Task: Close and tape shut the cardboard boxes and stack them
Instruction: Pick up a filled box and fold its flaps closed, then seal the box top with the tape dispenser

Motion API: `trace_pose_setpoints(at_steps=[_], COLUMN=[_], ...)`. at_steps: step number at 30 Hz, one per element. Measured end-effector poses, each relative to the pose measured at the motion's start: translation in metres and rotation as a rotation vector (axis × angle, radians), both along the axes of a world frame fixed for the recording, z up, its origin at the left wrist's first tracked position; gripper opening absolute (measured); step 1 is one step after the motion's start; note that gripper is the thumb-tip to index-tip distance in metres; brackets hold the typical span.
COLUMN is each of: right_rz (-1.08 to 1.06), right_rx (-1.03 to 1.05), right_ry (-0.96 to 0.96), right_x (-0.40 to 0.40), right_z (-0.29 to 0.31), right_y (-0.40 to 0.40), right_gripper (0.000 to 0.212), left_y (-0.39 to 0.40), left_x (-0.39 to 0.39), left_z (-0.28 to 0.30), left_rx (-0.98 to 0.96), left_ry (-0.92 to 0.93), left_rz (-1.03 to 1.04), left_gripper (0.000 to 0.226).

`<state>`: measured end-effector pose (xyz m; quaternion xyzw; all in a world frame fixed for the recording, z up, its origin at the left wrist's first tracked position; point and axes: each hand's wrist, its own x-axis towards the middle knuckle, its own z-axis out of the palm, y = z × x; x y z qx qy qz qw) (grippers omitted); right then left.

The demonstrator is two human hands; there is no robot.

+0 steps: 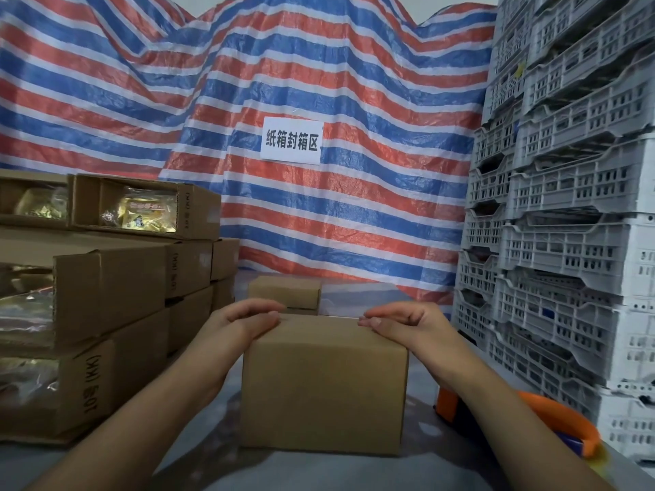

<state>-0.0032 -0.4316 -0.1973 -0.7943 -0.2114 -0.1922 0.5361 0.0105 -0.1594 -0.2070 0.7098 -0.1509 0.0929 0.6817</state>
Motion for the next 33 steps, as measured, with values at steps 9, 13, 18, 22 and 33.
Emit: trace_pose_setpoints(at_steps=[9, 13, 18, 22, 33], right_rz=[-0.022, 0.027, 0.032, -0.249, -0.961], right_rx=[-0.014, 0.025, 0.023, -0.153, -1.094], right_ry=[0.006, 0.012, 0.061, -0.021, 0.343], right_x=[-0.002, -0.002, -0.003, -0.018, -0.084], right_z=[0.001, 0.002, 0.005, 0.020, -0.023], right_y=[0.000, 0.001, 0.002, -0.009, -0.075], right_gripper=[0.023, 0.020, 0.032, 0.014, 0.063], left_y=[-0.021, -0.057, -0.059, -0.059, -0.035], left_x=[-0.028, -0.037, -0.031, -0.029, -0.024], left_z=[0.038, 0.041, 0.034, 0.036, 0.056], left_rx=[0.800, 1.331, 1.404, 1.356, 0.587], left_ry=[-0.499, -0.501, -0.492, -0.378, -0.042], left_rz=[0.202, 0.001, 0.005, -0.041, -0.131], left_gripper=[0.036, 0.073, 0.066, 0.065, 0.023])
